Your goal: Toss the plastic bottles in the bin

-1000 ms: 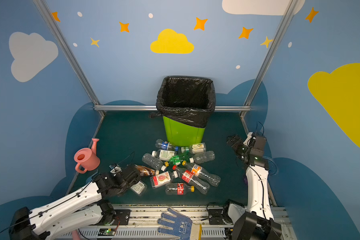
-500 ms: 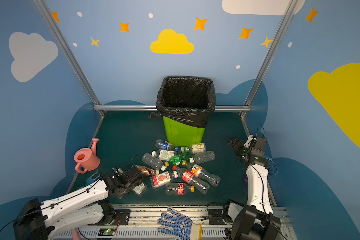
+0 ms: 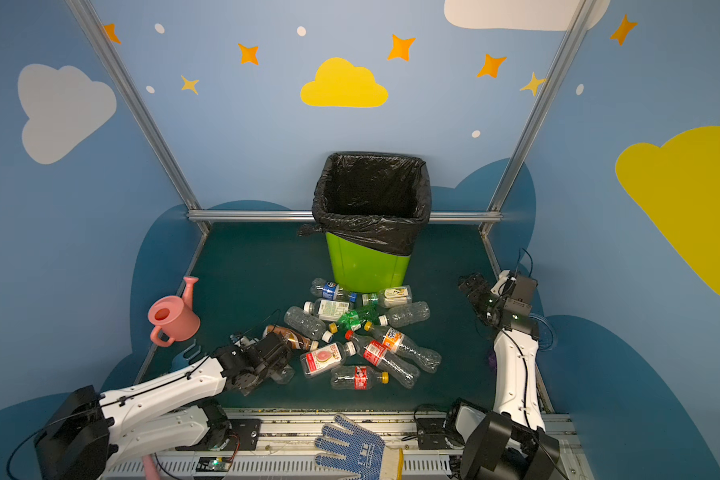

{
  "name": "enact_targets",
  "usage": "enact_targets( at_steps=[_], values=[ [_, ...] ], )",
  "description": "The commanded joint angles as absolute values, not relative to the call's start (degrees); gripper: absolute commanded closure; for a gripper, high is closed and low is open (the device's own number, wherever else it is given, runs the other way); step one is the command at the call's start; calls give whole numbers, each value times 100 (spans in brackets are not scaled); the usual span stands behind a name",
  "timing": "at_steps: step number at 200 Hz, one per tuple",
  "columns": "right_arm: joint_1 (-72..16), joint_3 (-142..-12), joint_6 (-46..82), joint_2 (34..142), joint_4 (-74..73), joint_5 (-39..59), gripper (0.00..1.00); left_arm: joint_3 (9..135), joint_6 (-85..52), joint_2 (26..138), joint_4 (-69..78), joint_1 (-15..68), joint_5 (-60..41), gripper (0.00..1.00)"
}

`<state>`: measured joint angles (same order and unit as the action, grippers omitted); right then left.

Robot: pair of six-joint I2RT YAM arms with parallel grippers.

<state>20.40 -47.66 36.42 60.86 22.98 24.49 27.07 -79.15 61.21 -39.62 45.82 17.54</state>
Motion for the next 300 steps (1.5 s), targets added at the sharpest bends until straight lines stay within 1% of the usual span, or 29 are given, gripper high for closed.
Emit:
enact_targets(
  at_steps=[1,47,88,129,162,223,239,268,282,294,300],
  values=[
    [2096,-4737,3585,5968,2399,2434,2,2689,-7805,5998,-4278,4526,1713,7],
    [2105,-4676,3621,5907,2408,2420,2,2512,-7667,5360,-4283,4382,1805,7],
    [2118,-4696,3613,5921,2413,2433,2,2321,-7599,5256,-4056,4202,1619,9],
    [2132,-4665,3617,5923,2407,2443,2,2435,-7453,5219,-3974,4123,1549,10],
    [2143,-4633,3621,5924,2397,2448,3,2332,-7466,5029,-3816,4020,1438,15],
    [2149,-4635,3645,5949,2373,2484,2,2453,-7135,4698,-3806,3730,1283,16],
    [2145,-4615,3654,5942,2373,2487,2,2460,-7053,4773,-3738,3649,1165,17],
    [2158,-4593,3647,5932,2365,2487,2,2453,-6976,4946,-3635,3622,1092,28],
    [2164,-4581,3649,5933,2365,2490,2,2425,-6970,4991,-3572,3621,1057,32],
    [2180,-4579,3640,5941,2363,2495,2,2401,-6978,5001,-3569,3612,1055,33],
    [2184,-4586,3639,5950,2365,2489,2,2391,-6996,4987,-3562,3612,1055,35]
  ],
)
